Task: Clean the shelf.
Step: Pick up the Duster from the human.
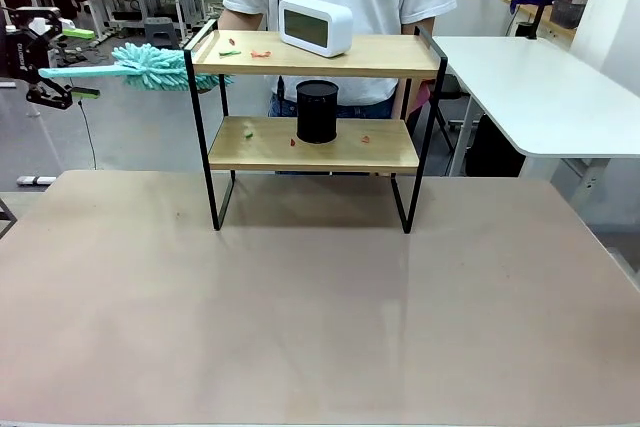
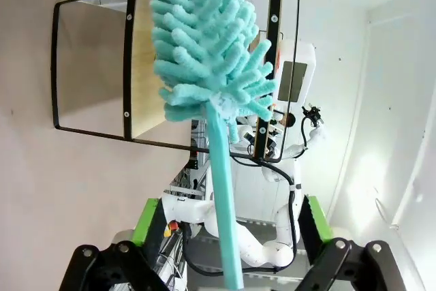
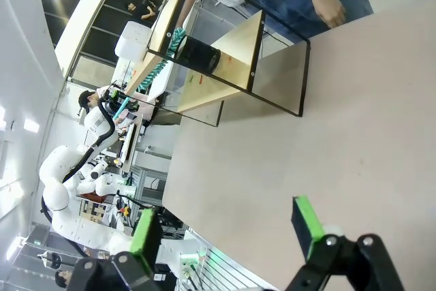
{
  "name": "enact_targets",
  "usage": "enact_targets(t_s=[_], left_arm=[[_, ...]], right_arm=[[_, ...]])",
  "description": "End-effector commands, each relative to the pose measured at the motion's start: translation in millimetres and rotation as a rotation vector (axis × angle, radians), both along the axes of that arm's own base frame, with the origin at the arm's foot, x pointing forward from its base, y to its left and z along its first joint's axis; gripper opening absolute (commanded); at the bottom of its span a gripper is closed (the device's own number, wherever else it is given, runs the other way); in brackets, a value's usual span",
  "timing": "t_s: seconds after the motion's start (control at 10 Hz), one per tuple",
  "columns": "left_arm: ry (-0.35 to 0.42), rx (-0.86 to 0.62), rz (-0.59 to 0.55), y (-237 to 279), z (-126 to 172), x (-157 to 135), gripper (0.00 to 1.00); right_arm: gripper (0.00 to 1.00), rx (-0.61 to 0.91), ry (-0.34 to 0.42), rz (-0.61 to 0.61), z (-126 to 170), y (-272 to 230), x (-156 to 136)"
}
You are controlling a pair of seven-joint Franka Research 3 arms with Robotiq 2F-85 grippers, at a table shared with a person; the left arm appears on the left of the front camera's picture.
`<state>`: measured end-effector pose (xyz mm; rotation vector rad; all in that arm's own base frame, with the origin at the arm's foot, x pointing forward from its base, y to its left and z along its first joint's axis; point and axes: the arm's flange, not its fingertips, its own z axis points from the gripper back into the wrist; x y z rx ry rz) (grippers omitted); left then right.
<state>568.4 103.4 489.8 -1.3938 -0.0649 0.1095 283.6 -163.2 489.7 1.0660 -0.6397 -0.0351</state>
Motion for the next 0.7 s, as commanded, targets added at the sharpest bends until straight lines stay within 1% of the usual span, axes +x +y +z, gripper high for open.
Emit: enact_targets(t_s=[0.0, 0.1, 0.2, 0.3, 0.4, 0.5, 0.6], left_arm=[[-0.024, -0.011, -0.009, -2, -2, -8, 1.0], [-0.056, 0.008, -0.008, -4, -2, -10, 1.0], [-0.068, 0.03, -0.036, -7, -1, -12, 0.42], [-0.079, 0.04, -0.045, -11, 1, -14, 0.42], [-0.085, 0.048, -0.054, -14, 2, -15, 0.0], [-0.082, 0.054, -0.065, -17, 1, -16, 0.37], [-0.083, 0.058, -0.065, -18, 0, -16, 0.0]], right_arm=[[1.0, 0.003, -0.035, 0.004, 2, 0, 4], [1.0, 0.003, -0.035, 0.004, 2, 0, 4], [1.0, 0.003, -0.035, 0.004, 2, 0, 4], [1.0, 0.003, -0.035, 0.004, 2, 0, 4], [1.0, 0.003, -0.035, 0.004, 2, 0, 4], [1.0, 0.003, -0.035, 0.004, 2, 0, 4], [1.0, 0.003, -0.035, 0.004, 2, 0, 4]])
